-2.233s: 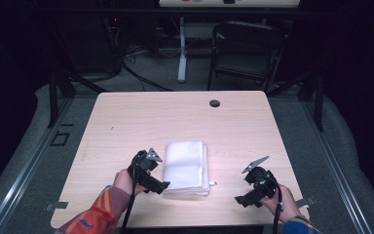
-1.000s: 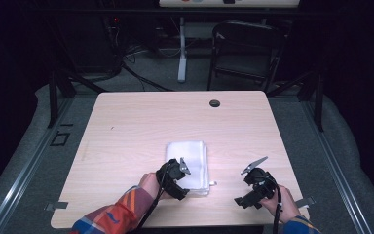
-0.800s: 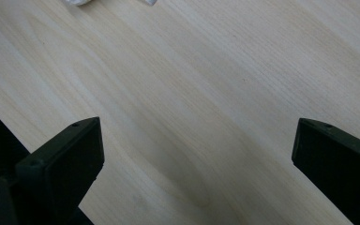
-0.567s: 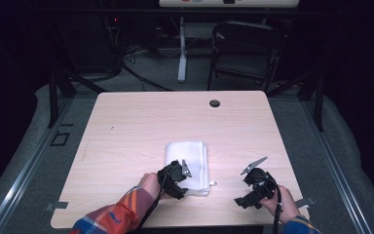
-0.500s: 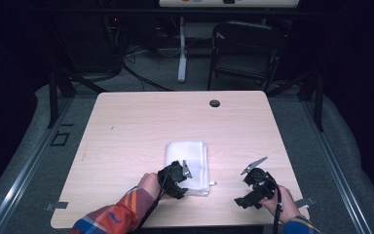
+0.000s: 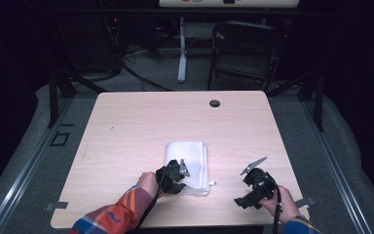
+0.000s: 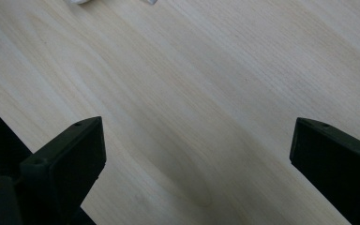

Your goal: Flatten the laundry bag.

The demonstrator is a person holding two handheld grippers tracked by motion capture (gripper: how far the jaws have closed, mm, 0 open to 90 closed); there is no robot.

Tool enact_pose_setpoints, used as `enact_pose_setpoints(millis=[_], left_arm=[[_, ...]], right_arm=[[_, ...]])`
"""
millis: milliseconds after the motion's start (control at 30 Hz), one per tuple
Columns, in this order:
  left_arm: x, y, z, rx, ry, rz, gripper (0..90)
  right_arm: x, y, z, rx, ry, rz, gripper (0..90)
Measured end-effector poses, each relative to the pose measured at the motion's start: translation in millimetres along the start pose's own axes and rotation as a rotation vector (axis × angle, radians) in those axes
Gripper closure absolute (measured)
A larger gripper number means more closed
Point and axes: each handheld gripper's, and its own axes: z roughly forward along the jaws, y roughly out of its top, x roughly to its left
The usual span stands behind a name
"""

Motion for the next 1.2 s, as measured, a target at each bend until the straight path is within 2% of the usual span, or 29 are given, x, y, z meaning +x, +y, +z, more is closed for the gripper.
enact_pose_setpoints(millis=[100, 167, 333, 367, 433, 500, 600, 633, 767, 800, 833, 1000, 1100, 1133, 1200], left_arm=[[-0.6, 0.0, -1.7, -0.010, 0.011, 0.009, 75.5], [-0.5, -0.2, -3.1, -0.019, 0.017, 0.011, 79.1], [2.8, -1.9, -7.2, -0.047, 0.004, -0.011, 81.8], [3.2, -2.0, -7.6, -0.051, 0.003, -0.013, 82.0], [3.7, -2.2, -8.4, -0.057, 0.004, -0.016, 82.1], [4.0, -2.4, -9.1, -0.062, 0.002, -0.017, 82.1], [4.8, -2.7, -9.9, -0.072, -0.001, -0.029, 82.0], [5.1, -2.8, -10.3, -0.073, -0.002, -0.030, 82.0], [6.0, -3.1, -11.7, -0.077, 0.000, -0.033, 82.0], [6.0, -3.1, -11.7, -0.077, 0.000, -0.033, 82.0], [6.0, -3.0, -12.0, -0.078, 0.000, -0.038, 82.0], [5.9, -3.1, -12.0, -0.087, 0.003, -0.052, 81.9], [7.1, -3.5, -13.2, -0.089, -0.005, -0.050, 81.8], [7.9, -3.7, -13.7, -0.097, -0.007, -0.052, 81.8], [7.8, -3.9, -14.1, -0.104, -0.010, -0.057, 81.8]], right_arm=[[1.4, 1.1, -0.4, 0.002, 0.002, -0.004, 5.4], [3.3, 2.0, -0.6, -0.017, 0.009, 0.001, 6.8], [9.2, 7.7, -3.7, -0.049, 0.006, -0.021, 17.2], [11.7, 10.4, -4.3, -0.058, -0.016, -0.036, 23.0], [15.5, 15.0, -4.6, -0.084, -0.007, -0.047, 29.5], [19.5, 21.7, -4.0, -0.091, -0.016, -0.078, 36.5], [26.1, 30.8, -2.0, -0.117, 0.006, -0.091, 59.6], [28.2, 33.7, -1.7, -0.115, 0.001, -0.108, 67.8], [35.8, 42.9, 3.5, -0.142, 0.023, -0.133, 85.3], [35.8, 42.9, 3.5, -0.142, 0.023, -0.133, 85.3], [39.3, 47.8, 8.3, -0.152, 0.034, -0.155, 89.8], [51.1, 58.2, 18.5, -0.149, 0.033, -0.207, 90.0], [56.2, 61.8, 24.2, -0.160, 0.031, -0.211, 90.0], [60.1, 66.5, 29.5, -0.139, 0.028, -0.238, 90.0], [63.0, 68.9, 35.0, -0.140, 0.027, -0.237, 90.0]])
